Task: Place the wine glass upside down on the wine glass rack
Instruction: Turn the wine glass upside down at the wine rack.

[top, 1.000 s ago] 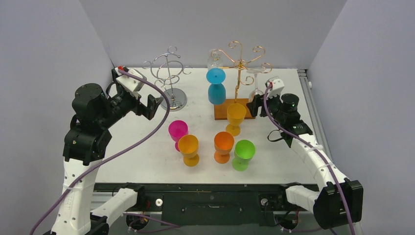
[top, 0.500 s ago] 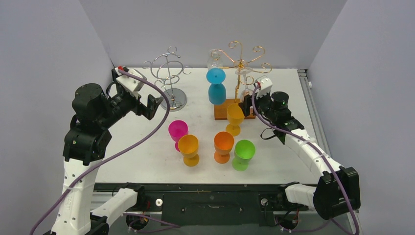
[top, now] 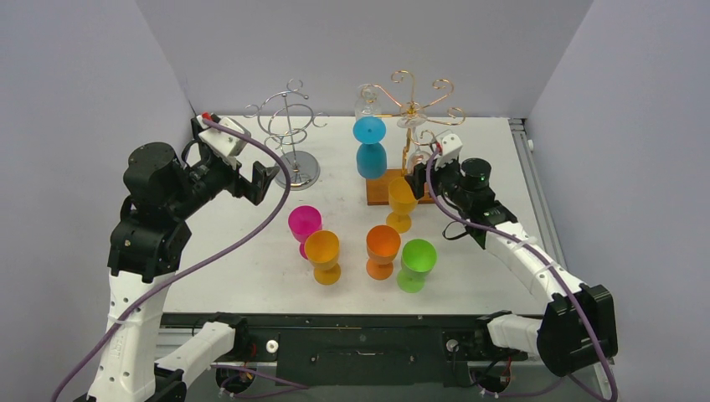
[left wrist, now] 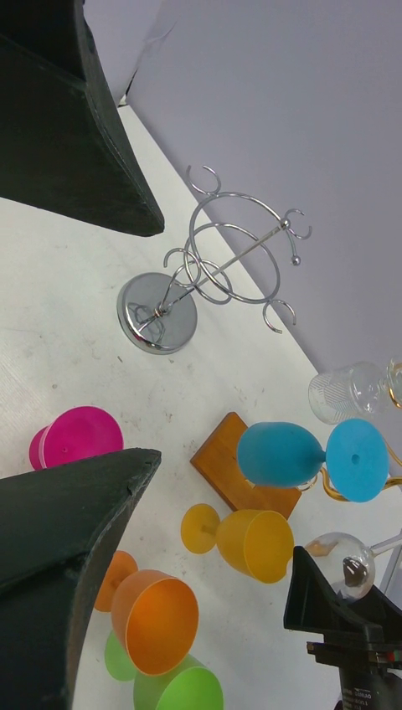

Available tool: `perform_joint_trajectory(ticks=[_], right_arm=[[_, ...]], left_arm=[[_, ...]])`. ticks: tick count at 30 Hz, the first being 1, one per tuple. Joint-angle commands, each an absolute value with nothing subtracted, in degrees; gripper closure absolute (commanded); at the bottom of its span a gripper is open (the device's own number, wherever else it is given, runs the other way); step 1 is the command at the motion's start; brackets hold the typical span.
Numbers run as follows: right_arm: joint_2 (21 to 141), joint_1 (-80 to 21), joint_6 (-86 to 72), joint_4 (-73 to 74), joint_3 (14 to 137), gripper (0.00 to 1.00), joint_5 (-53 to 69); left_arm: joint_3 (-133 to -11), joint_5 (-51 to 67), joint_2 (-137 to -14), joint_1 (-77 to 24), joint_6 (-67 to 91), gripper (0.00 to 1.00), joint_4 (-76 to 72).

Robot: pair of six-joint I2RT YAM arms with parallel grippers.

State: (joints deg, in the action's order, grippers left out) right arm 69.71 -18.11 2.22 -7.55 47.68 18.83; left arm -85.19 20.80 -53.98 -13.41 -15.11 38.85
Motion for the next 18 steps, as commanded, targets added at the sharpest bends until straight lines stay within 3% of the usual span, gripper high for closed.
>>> perform_joint_trajectory(ticks=[1, 18], right_arm=[[65.8, -18.5, 2.8, -15.2, 46.6, 1.00, 19.1], [62.0, -18.5, 4.4, -16.4, 42.6, 1.00, 19.5]], left_arm=[[-85.9, 20.6, -54.0, -13.4, -13.6, 0.04, 36.9], [-85.9, 20.7, -54.1, -13.4, -13.5, 0.04, 36.6]])
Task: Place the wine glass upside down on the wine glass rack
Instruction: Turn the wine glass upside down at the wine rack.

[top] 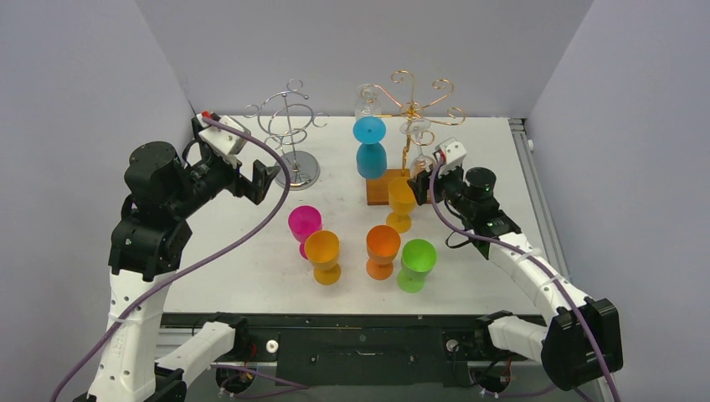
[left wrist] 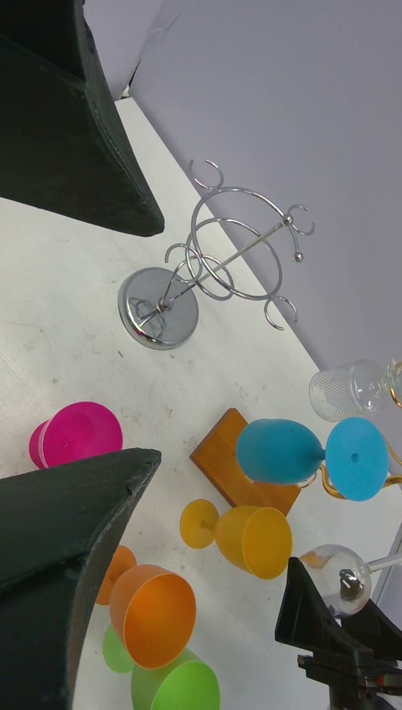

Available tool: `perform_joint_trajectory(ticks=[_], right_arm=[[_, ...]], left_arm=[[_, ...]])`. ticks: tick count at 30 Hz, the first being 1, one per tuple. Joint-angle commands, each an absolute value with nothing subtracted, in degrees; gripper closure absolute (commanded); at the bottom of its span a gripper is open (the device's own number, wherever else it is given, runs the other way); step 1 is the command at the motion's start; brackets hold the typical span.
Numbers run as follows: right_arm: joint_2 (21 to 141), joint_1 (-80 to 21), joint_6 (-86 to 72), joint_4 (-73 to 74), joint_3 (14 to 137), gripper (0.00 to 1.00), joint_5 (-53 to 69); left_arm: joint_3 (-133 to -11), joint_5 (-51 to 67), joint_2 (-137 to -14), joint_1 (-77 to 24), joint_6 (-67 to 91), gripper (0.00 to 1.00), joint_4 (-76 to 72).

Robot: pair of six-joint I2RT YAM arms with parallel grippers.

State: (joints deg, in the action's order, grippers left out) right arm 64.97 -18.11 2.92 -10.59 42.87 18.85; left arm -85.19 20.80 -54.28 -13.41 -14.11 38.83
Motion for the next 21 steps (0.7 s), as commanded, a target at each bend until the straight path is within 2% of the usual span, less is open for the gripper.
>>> perform_joint_trajectory(ticks=[1, 11, 21], right_arm=[[61.7, -18.5, 4.5, -16.5, 42.4, 1.00, 19.5], [59.0, -17.9, 5.4, -17.8, 40.2, 1.00, 18.0], [58.7, -16.1, 0.0, -25.6, 36.1, 1.00, 17.0]], left_arm=[[-85.9, 20.7, -54.1, -13.4, -13.5, 0.04, 36.6], [-85.6, 20.7, -54.4, -13.4, -13.2, 0.04, 36.3], [-85.3, 20.8, -54.3, -13.4, -13.3, 0.04, 36.4]])
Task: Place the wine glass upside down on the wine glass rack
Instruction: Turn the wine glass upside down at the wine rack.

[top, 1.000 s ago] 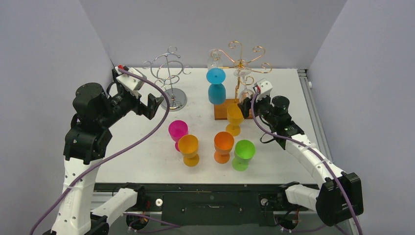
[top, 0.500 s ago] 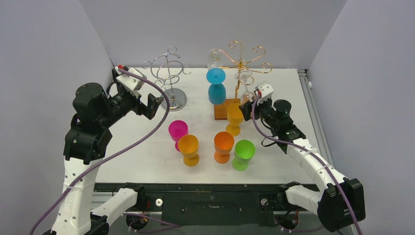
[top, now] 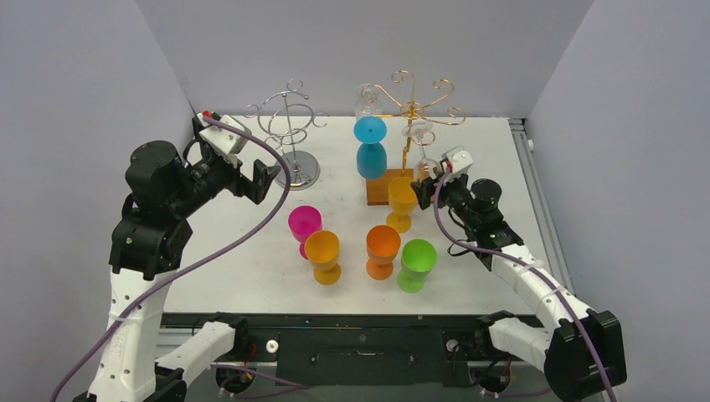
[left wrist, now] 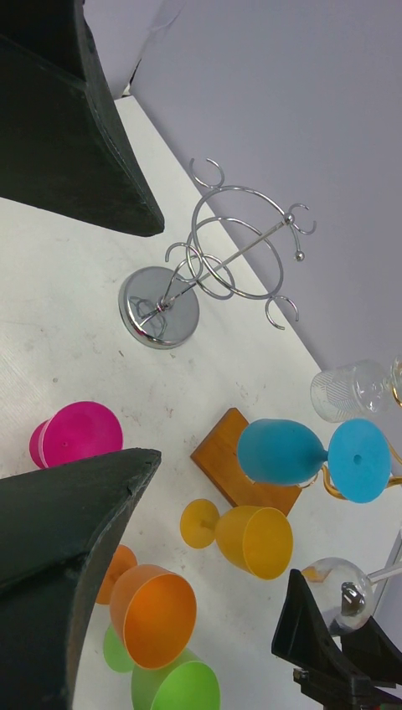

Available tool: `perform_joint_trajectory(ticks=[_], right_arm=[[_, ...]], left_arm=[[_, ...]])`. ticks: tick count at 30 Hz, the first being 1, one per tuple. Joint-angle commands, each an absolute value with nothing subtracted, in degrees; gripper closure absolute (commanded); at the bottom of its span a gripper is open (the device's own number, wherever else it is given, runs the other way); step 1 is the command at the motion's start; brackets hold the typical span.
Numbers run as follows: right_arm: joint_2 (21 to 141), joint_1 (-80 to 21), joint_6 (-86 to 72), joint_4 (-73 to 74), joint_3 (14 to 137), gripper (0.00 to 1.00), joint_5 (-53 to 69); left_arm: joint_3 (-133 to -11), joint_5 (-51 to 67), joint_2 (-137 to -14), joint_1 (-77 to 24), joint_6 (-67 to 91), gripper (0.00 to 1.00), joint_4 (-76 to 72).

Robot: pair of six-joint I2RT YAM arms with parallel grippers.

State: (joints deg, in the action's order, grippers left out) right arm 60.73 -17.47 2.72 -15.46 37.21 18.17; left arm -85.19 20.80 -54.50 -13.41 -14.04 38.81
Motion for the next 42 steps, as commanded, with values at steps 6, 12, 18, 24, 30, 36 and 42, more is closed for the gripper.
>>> perform_joint_trajectory(ticks=[6, 12, 18, 24, 30, 36, 42], right_arm=[[59.1, -15.5, -2.3, -29.8, 34.4, 1.00, 17.4], [62.6, -15.4, -0.5, -32.3, 36.0, 1.00, 19.7], [66.0, -15.1, -0.4, -36.3, 37.1, 1.00, 24.5], [66.2, -15.1, 1.4, -40.1, 36.1, 1.00, 25.7], [65.8, -15.1, 2.0, -41.4, 35.9, 1.00, 27.1], [65.3, -14.8, 0.1, -46.5, 33.9, 1.00, 26.5], [65.0, -13.9, -4.7, -52.6, 31.8, 1.00, 25.2]], left_arm=[[-85.3, 20.8, -54.4, -13.4, -13.4, 0.04, 36.3], [-85.1, 20.6, -54.4, -13.4, -13.4, 0.04, 36.2], [-85.8, 20.1, -54.6, -13.4, -13.8, 0.04, 36.9], [-85.8, 19.6, -54.7, -13.4, -14.6, 0.04, 37.2], [-85.3, 19.5, -54.7, -13.4, -14.3, 0.04, 36.8], [-85.2, 18.9, -54.8, -13.4, -14.3, 0.04, 36.8], [-84.9, 18.8, -55.0, -13.4, -14.4, 0.04, 36.7]])
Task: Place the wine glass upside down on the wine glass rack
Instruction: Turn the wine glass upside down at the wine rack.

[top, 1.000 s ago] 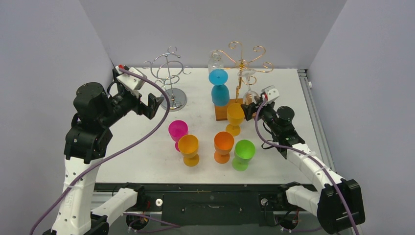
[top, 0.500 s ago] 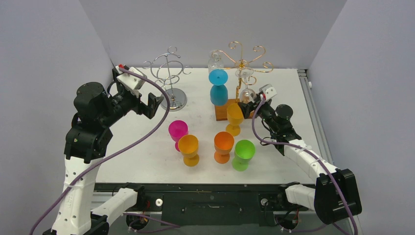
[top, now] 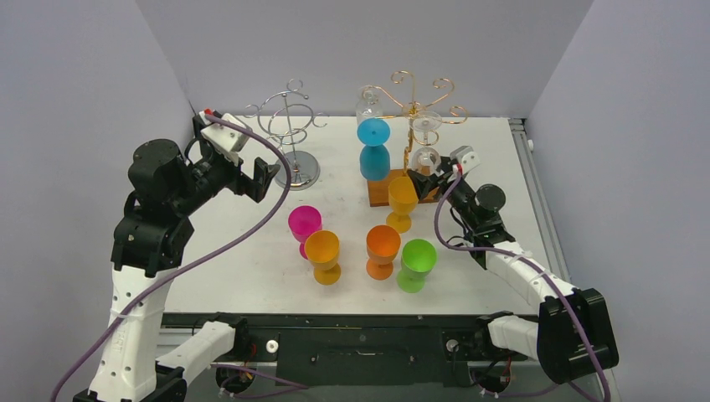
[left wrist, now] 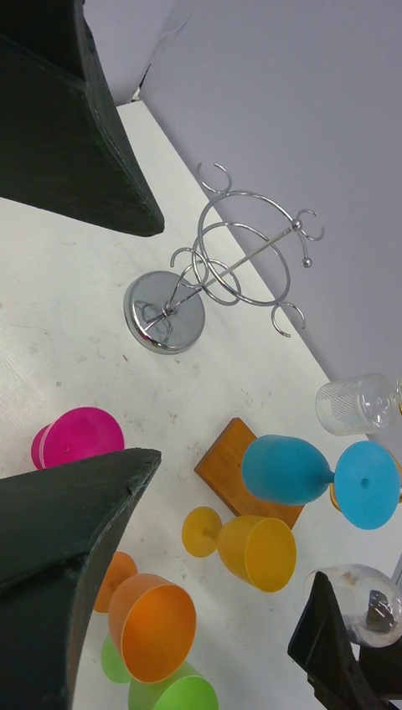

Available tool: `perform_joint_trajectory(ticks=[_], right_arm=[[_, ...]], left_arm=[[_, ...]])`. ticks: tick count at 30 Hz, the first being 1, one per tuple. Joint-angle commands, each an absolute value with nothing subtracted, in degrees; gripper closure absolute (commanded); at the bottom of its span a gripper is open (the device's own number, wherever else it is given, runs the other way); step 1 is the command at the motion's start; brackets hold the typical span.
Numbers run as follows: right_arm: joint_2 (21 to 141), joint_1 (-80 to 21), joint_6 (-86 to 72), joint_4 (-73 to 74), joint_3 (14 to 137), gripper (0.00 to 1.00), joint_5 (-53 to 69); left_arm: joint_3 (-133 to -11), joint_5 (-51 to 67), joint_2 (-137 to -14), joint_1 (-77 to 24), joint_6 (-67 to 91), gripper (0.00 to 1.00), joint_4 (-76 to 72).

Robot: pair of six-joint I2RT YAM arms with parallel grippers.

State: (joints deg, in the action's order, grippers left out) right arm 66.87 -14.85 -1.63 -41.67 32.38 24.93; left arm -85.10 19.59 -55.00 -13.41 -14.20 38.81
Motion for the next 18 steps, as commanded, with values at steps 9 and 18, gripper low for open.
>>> perform_joint_trajectory(ticks=[9, 18], right_arm=[[66.2, -12.5, -8.6, -56.8, 30.0, 1.00, 24.6], [70.7, -12.2, -10.7, -57.3, 29.4, 0.93, 25.1]], left_arm=[[-84.5, 18.5, -54.8, -13.4, -14.5, 0.04, 36.5], [-83.8, 18.5, -54.6, -13.4, -14.4, 0.04, 36.0]])
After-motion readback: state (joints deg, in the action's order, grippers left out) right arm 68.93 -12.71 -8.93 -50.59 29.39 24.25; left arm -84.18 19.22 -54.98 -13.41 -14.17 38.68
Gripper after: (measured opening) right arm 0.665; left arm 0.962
